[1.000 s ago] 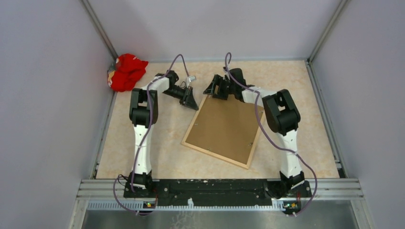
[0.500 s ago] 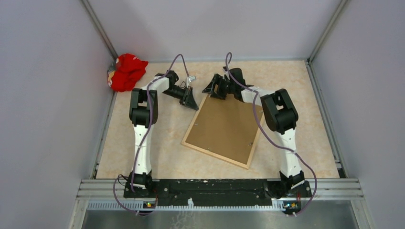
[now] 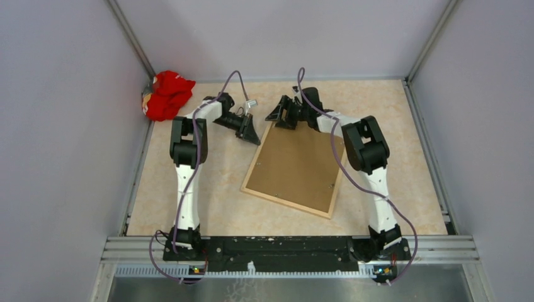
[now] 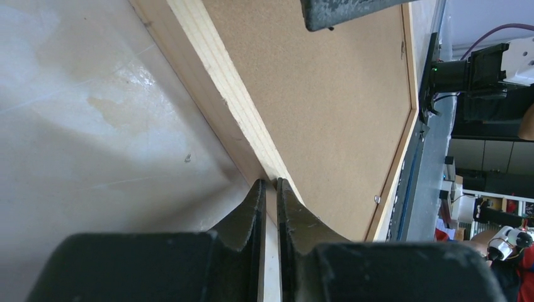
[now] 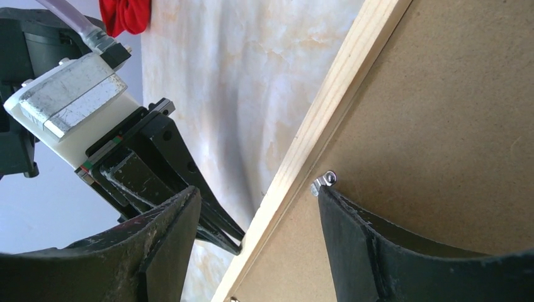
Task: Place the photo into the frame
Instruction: Install the photo frame at the center of the board.
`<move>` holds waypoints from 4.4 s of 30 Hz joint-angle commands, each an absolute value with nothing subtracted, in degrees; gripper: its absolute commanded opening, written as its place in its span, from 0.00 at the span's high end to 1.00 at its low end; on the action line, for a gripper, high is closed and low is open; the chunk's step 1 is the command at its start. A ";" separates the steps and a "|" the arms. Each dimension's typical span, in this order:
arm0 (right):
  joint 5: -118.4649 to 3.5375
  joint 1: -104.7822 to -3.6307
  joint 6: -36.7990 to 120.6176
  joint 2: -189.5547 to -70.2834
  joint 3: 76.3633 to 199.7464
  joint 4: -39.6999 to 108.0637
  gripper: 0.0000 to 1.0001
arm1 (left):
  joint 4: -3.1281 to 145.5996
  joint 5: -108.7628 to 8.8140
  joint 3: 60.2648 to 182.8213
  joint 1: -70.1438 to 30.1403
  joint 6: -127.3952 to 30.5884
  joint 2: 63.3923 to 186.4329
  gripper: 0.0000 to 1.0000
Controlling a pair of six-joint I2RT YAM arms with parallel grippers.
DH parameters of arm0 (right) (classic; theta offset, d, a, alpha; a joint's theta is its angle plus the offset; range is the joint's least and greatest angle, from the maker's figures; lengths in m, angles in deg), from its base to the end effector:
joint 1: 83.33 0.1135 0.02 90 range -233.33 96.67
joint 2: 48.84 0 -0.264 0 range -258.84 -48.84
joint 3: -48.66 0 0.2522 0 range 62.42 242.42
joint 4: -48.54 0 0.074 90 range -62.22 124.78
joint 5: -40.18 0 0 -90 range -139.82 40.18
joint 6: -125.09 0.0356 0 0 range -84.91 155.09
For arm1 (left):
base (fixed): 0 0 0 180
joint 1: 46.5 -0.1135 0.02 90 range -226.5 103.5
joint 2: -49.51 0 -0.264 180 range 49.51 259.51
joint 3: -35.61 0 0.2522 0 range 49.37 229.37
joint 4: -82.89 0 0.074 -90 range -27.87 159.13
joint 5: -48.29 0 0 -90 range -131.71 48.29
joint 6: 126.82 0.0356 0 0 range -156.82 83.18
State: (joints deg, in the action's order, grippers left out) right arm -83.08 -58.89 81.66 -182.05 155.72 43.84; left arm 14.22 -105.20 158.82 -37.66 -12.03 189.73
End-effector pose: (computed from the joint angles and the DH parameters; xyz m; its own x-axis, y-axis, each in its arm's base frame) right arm 0.4619 0.2314 0.1416 -0.8835 0.2655 -0.3860 -0.1935 0.5435 0.8168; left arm 0.4603 -0.1038 0.1190 -0.8378 0.3197 -0.4425 0.5359 0.3268 -0.7785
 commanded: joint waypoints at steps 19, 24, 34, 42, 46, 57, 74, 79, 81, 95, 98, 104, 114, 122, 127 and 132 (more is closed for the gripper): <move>-83.15 -61.10 74.01 -180.53 156.16 40.09 0.30 | 22.95 -106.65 163.80 -38.07 -21.39 191.67 0.76; -82.77 -59.67 76.77 -177.90 149.76 44.19 0.30 | 22.90 -108.06 163.74 -37.84 -21.57 192.87 0.77; -81.04 -57.57 78.65 -180.49 152.47 43.39 0.31 | 21.59 -106.89 162.47 -37.45 -19.70 193.49 0.82; -80.69 -56.21 79.46 -182.78 155.89 41.57 0.32 | 20.97 -106.30 161.87 -37.40 -18.87 193.58 0.83; -78.57 -56.09 79.66 -182.96 155.77 41.59 0.32 | 20.63 -106.18 161.74 -37.36 -18.41 193.47 0.83; -79.69 -56.21 78.03 -177.61 150.58 41.37 0.32 | 19.40 -105.60 161.44 -37.36 -17.04 193.47 0.84; -75.23 -57.36 77.73 -178.77 151.30 44.13 0.33 | 19.06 -105.43 161.35 -37.36 -16.91 193.21 0.84; -73.31 -57.32 77.21 -178.92 151.73 43.85 0.34 | 19.03 -105.52 160.83 -37.36 -16.70 193.13 0.85; -73.58 -57.32 77.25 -179.11 152.05 43.95 0.34 | 19.03 -105.47 160.69 -37.36 -16.69 193.12 0.85; -74.15 -57.18 79.80 -181.76 153.00 45.84 0.36 | 18.64 -105.75 160.63 -37.36 -16.23 193.38 0.85; -73.70 -57.22 80.37 -181.94 152.96 46.34 0.36 | 18.53 -105.82 160.64 -37.36 -16.17 193.40 0.85; -72.40 -57.02 81.64 -182.11 152.71 46.98 0.38 | 18.42 -105.96 160.56 -37.27 -15.91 193.55 0.86; -68.87 -55.31 85.74 -182.51 151.38 50.50 0.39 | 17.79 -105.62 160.38 -37.01 -14.88 193.80 0.86; -68.54 -54.95 87.32 -183.13 151.01 52.57 0.39 | 17.30 -105.78 160.29 -36.58 -14.38 193.84 0.87; -68.90 -54.86 87.74 -183.91 151.49 52.95 0.39 | 17.28 -105.90 160.42 -36.44 -14.24 193.80 0.87; -68.84 -54.07 87.96 -184.41 151.19 53.46 0.39 | 17.10 -105.79 160.35 -36.22 -14.15 193.93 0.87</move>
State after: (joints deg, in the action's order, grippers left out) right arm -72.08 -56.31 88.37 -180.69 151.30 50.28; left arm 20.82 -108.30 162.21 -38.23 -16.73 192.53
